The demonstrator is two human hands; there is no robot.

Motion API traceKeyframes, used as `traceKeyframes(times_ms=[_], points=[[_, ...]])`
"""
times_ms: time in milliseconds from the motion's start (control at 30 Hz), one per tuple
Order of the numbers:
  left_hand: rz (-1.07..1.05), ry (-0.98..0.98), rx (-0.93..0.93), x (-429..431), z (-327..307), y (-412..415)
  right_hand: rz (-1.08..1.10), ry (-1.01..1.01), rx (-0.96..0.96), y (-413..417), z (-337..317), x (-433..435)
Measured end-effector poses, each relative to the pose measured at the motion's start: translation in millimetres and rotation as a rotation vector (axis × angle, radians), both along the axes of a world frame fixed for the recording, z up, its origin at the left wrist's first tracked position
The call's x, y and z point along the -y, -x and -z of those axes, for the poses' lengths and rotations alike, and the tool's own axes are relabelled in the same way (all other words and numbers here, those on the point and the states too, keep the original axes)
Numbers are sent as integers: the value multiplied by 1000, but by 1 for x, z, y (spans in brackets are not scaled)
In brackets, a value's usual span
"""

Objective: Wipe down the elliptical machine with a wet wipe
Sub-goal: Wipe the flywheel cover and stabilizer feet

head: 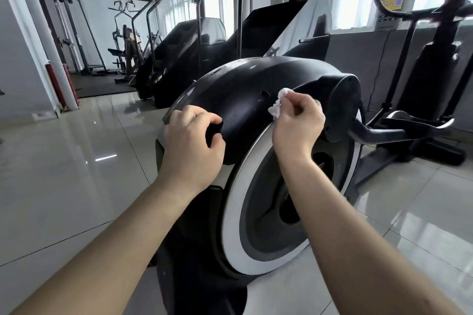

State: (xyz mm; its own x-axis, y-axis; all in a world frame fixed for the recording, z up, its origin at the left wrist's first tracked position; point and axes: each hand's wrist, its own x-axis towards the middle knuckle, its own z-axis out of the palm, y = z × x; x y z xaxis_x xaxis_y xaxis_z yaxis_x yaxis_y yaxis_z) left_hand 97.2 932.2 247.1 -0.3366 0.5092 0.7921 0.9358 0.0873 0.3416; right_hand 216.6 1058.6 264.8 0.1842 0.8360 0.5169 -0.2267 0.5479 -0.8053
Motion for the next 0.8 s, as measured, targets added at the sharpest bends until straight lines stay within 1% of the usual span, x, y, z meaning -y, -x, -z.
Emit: traceKeyframes(times_ms=[67, 133, 200, 300, 367, 400, 467, 533, 600, 667, 800], points=[[-10, -3, -10, -2, 1, 1, -9, -54, 62, 3, 19, 30], [-27, -15, -15, -3, 2, 1, -127, -85, 138, 2, 40, 57], [-29, -20, -18, -4, 2, 0, -139, -83, 157, 0, 38, 48], [-23, -8, -23, -5, 3, 0, -46, -16, 87, -2, 13, -4], [-24, -5, -28, -4, 3, 0, 88, -11, 117, -2, 4, -14], [-24, -5, -30, -4, 3, 0, 98, -29, 115, 0, 5, -7], [-29, -6, -34, -5, 5, -1, 54, -87, 130, 2, 19, 22], [-37, -1, -46, -5, 5, -2, -48, -145, 206, 2, 43, 54], [-48, 17, -61, -2, 7, -4, -206, -94, 293, -4, 68, 69], [-59, 46, -71, 2, 10, -7, -323, 10, 319, -14, 90, 66], [12, 111, -90, 23, 29, -23, -468, 260, 236, -39, 113, 55]])
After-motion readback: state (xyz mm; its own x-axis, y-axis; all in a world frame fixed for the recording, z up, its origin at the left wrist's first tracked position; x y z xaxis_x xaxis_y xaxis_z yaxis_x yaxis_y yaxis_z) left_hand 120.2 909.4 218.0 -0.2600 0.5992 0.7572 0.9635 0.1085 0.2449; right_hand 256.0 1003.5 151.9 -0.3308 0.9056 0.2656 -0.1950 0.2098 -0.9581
